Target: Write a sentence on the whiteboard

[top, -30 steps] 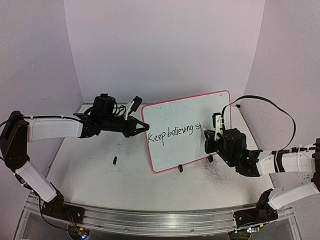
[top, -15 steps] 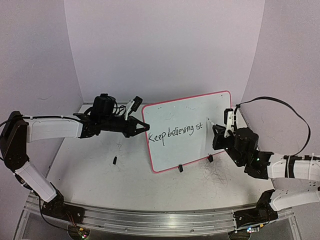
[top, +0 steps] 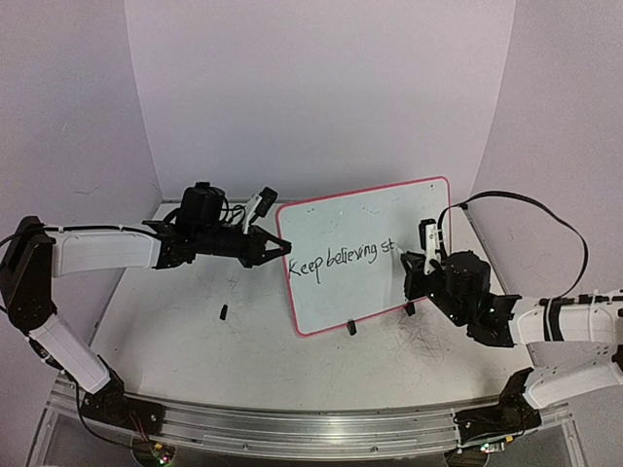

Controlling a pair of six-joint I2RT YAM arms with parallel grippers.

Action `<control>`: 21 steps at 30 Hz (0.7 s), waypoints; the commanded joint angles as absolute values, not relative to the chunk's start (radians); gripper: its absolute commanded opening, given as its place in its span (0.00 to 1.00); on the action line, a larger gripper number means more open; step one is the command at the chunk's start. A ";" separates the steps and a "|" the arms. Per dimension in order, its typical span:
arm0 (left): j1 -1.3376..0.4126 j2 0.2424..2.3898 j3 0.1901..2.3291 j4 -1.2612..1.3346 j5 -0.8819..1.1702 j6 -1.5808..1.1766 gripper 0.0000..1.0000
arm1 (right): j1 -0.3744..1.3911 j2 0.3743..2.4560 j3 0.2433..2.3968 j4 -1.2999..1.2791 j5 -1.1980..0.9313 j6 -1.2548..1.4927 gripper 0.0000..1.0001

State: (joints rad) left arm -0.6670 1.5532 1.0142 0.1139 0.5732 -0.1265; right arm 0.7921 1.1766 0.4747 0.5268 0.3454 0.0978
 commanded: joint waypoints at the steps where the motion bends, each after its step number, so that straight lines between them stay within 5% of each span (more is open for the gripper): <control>1: -0.664 1.541 1.005 0.062 0.478 -0.019 0.00 | 0.789 1.202 0.505 0.565 0.340 0.095 0.00; 21: -0.672 1.548 1.007 0.057 0.479 -0.015 0.00 | 0.768 1.222 0.519 0.584 0.345 0.102 0.00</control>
